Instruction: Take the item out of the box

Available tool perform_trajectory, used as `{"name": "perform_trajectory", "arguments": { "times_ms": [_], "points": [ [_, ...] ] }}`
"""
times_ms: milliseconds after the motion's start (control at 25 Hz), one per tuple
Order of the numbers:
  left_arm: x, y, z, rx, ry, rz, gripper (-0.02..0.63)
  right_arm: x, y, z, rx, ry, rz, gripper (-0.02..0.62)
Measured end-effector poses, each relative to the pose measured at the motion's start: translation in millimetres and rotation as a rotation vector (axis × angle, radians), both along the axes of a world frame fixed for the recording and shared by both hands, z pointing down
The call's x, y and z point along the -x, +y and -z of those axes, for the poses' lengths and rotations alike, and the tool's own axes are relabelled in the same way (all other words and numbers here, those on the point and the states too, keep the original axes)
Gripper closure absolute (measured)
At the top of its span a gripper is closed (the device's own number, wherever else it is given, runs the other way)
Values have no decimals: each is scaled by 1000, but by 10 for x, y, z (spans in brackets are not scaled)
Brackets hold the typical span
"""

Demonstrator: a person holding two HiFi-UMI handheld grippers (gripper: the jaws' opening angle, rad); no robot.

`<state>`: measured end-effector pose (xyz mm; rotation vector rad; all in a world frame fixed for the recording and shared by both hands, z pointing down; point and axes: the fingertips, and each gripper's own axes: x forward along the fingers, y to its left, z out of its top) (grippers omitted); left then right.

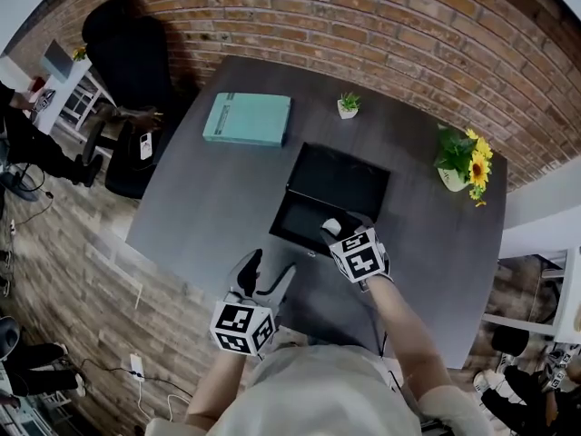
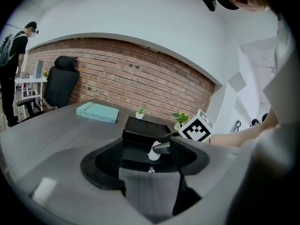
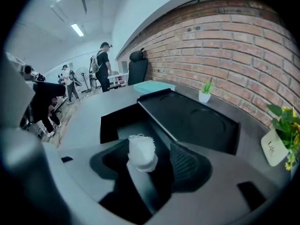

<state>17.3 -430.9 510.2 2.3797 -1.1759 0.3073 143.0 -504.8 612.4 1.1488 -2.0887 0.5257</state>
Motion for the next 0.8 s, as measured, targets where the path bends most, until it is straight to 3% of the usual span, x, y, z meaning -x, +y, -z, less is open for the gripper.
{"name": "perform_trajectory", "arguments": {
  "times_ms": [240, 400, 800],
  "points": [
    [-64, -38, -24, 8, 0, -4, 299, 18, 28, -73, 91, 10, 45, 348],
    [-72, -45, -26, 2, -1, -5, 299, 5, 28, -65, 54, 37, 71, 434],
    [43, 97, 55, -15, 5, 14, 299, 53, 104, 42, -2, 57, 74, 446]
  ]
}}
